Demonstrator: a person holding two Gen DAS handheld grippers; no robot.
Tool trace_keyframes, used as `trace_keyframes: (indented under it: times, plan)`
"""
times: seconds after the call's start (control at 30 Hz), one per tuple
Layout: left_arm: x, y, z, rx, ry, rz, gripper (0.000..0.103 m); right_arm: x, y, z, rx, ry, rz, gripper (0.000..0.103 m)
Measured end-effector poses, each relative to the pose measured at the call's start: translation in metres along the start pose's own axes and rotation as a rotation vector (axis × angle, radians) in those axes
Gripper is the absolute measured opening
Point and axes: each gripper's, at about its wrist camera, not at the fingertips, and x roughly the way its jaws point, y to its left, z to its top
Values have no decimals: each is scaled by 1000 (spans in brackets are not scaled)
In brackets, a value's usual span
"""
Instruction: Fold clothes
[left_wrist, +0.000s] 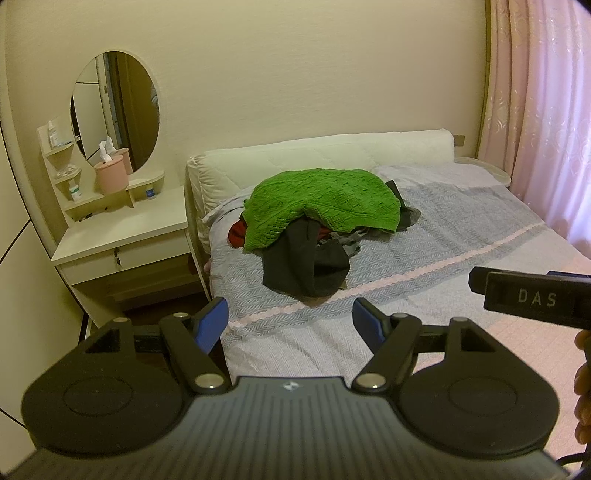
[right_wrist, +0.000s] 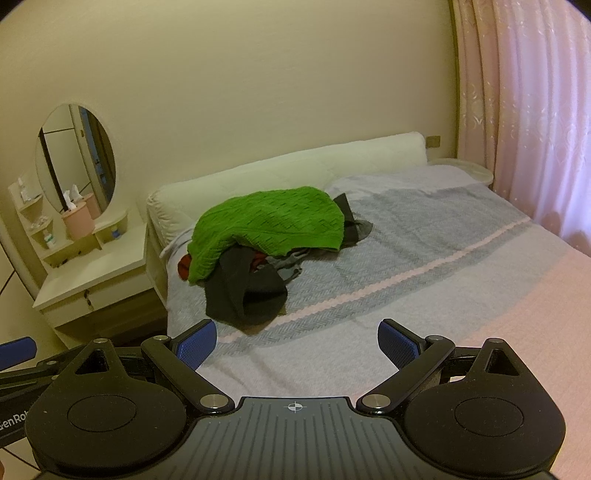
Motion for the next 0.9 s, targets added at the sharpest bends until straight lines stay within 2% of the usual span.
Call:
trace_keyframes:
  times: [0.33,0.53,0.73,0.9]
  plan:
    - [15,10,8,9,6,-4,71,11,6,4,22,1,-2,97]
    - [44,21,17,17,21,-26,71,28,3,9,59,5,-7,97]
    - [97,32,33,28,50,-45,71,68,2,22,116,12,-18,97]
    - [163,41,52,39,107,-83,71,122,7,37,162,45,-5,97]
